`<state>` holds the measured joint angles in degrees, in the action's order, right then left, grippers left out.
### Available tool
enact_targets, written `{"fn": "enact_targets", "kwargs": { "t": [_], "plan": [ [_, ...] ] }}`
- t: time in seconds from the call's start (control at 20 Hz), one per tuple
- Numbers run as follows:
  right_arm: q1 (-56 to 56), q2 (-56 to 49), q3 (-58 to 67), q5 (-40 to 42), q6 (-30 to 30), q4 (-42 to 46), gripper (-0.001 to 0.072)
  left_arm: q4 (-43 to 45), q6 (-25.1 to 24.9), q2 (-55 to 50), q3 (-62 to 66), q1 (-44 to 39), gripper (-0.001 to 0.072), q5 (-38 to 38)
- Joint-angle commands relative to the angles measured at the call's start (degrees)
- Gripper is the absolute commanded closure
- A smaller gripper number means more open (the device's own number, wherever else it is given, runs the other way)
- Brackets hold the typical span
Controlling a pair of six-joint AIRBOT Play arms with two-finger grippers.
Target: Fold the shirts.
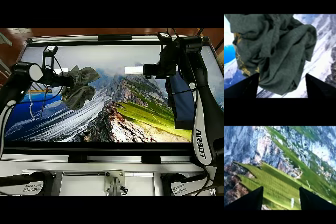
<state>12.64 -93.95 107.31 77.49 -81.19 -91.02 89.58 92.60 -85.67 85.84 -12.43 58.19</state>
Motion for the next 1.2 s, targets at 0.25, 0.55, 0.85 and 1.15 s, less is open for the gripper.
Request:
{"fn": "enact_targets", "kwargs": {
  "t": [0.25, 0.55, 0.85, 1.15],
  "plan": [
    [0.0, 0.0, 0.1, -1.7, -3.9, 1.5, 0.0152, 3.8, 1.8, -24.5, 14.5, 2.0, 0.0033, 8.5],
    [0.0, 0.4, 0.1, -2.3, -4.0, 2.1, 0.0152, 3.7, -0.3, -24.3, 22.9, 1.6, 0.0674, 15.5],
    [0.0, 13.4, 0.1, 2.1, -3.2, 13.5, 0.0152, 3.6, -3.4, -6.1, 32.2, -8.2, 0.0673, 17.8],
    [0.0, 31.6, 0.1, 2.3, 0.6, 17.7, 0.0152, -1.7, 0.6, 7.2, 17.5, -26.2, 0.0674, 19.6]
  ]
}}
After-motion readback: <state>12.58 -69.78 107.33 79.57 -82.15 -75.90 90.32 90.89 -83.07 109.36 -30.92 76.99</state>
